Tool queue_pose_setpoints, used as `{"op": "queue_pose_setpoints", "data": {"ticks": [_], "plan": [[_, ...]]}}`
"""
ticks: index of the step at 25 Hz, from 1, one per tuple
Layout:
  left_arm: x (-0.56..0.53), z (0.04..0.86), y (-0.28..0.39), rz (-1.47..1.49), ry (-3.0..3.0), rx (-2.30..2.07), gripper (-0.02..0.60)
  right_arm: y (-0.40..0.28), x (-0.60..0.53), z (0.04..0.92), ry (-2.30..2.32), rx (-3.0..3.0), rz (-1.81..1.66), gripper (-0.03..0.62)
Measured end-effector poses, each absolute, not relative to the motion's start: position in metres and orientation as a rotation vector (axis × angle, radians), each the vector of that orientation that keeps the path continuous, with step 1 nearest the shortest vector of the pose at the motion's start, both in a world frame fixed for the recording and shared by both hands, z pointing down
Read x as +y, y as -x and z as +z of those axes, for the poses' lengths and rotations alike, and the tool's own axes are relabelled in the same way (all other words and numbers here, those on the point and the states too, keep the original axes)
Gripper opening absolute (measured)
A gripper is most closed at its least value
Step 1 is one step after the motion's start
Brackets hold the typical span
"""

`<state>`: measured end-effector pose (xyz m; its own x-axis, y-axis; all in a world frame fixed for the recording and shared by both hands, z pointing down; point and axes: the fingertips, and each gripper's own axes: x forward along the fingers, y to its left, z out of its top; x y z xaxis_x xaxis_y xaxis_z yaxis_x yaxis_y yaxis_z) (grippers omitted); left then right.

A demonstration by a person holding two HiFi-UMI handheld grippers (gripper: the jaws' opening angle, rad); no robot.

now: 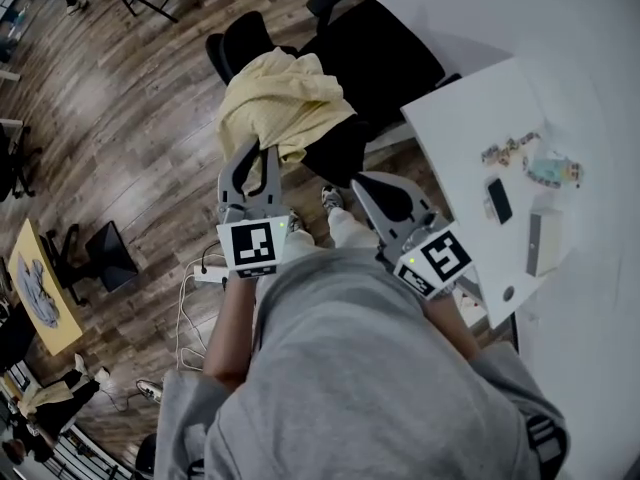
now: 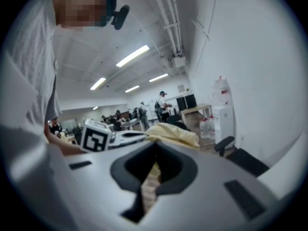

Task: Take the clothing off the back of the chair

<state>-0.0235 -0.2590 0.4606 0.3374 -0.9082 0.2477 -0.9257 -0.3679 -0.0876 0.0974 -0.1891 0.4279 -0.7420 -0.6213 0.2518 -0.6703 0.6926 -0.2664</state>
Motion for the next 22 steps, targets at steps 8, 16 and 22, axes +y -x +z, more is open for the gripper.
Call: {"op": "queue_pose_setpoints", "data": {"ticks": [8,16,22], "plan": [[-0.259,0.454,0.019,0.366,-2.556,-1.679,0.055,-0.107,-0.173,0.43,-1.17,-2.722,0.527,0.034],[-0.265,0.438,0.015,0.316,-2.634,-1.624,0.055,-0.11,-0.162,0.431,-1.258,-2.69,0.53,0.034],[-0.268,0.433,0.018,0.294,-2.649,-1.613,0.055,-0.111,-0.158,0.432,-1.321,-2.668,0.536,0.034]]}}
